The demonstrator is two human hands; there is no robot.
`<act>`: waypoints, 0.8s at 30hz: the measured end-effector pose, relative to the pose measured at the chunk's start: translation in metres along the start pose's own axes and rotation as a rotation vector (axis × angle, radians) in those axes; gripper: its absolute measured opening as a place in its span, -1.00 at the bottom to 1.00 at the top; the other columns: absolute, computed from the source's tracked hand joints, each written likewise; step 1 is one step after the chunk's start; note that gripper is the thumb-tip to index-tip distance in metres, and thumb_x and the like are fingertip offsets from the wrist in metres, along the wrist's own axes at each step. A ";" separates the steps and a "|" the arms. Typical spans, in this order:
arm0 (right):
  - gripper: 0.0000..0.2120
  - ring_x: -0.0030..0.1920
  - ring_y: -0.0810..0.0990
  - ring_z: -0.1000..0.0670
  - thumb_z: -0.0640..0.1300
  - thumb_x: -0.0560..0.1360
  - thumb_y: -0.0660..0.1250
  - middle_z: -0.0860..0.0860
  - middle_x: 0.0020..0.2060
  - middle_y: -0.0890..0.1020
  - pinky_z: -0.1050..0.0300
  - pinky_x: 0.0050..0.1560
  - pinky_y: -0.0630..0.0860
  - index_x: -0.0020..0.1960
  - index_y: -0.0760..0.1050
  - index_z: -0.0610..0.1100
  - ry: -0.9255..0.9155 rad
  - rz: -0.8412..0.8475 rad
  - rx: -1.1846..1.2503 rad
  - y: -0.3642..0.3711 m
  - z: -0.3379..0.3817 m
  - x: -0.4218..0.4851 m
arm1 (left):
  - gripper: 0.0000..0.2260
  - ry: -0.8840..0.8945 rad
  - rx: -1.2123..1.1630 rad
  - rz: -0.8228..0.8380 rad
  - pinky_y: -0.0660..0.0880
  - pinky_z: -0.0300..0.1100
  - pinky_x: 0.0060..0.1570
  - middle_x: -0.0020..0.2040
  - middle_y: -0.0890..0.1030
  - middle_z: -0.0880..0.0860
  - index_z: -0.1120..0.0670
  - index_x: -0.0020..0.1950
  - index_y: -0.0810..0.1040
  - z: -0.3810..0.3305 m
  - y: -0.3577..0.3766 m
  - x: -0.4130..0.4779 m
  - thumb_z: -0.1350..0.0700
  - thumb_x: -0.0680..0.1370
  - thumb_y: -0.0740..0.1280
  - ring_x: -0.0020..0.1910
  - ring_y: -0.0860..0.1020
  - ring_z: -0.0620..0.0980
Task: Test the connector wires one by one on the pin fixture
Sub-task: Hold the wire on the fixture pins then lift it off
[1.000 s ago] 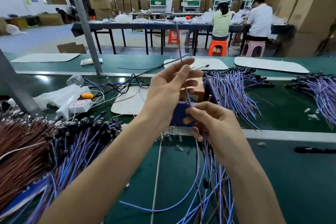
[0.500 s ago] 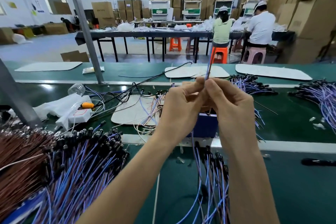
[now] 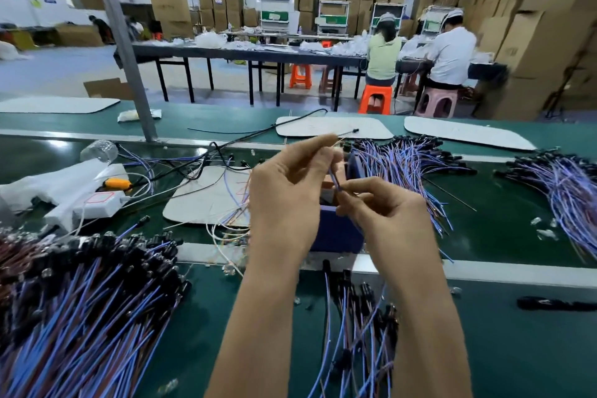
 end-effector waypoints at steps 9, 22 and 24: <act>-0.77 -0.47 0.53 0.07 -0.25 0.44 0.44 0.02 -0.49 0.60 0.27 -0.47 0.47 -0.36 0.62 -0.03 0.172 0.107 0.069 0.003 -0.023 0.010 | -0.78 -0.194 -0.004 -0.038 0.60 -0.08 0.01 -0.14 0.70 0.11 0.01 -0.02 0.56 0.042 -0.004 -0.002 0.33 0.48 0.40 -0.17 0.67 -0.02; -0.81 -0.52 0.60 -0.03 -0.44 0.48 0.27 -0.17 -0.35 0.61 0.16 -0.50 0.51 -0.08 0.45 -0.17 0.441 -0.021 -0.055 -0.016 -0.065 0.018 | -0.81 -0.388 0.019 -0.082 0.60 -0.23 -0.23 -0.21 0.59 0.06 0.16 -0.17 0.59 0.080 -0.007 0.001 0.40 0.53 0.29 -0.28 0.56 -0.12; -0.80 -0.49 0.62 -0.02 -0.42 0.50 0.29 -0.14 -0.33 0.62 0.20 -0.49 0.52 -0.09 0.46 -0.13 0.367 -0.099 0.049 -0.022 -0.061 0.019 | -0.82 -0.354 -0.052 -0.085 0.60 -0.25 -0.22 -0.16 0.59 0.03 0.16 -0.10 0.60 0.075 -0.008 0.003 0.42 0.52 0.29 -0.29 0.58 -0.17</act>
Point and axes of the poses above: each hand's wrist, its own x-axis towards the middle knuckle, its own y-axis out of the palm, z = x × y, the point moved 1 cm from there along x, towards the middle knuckle
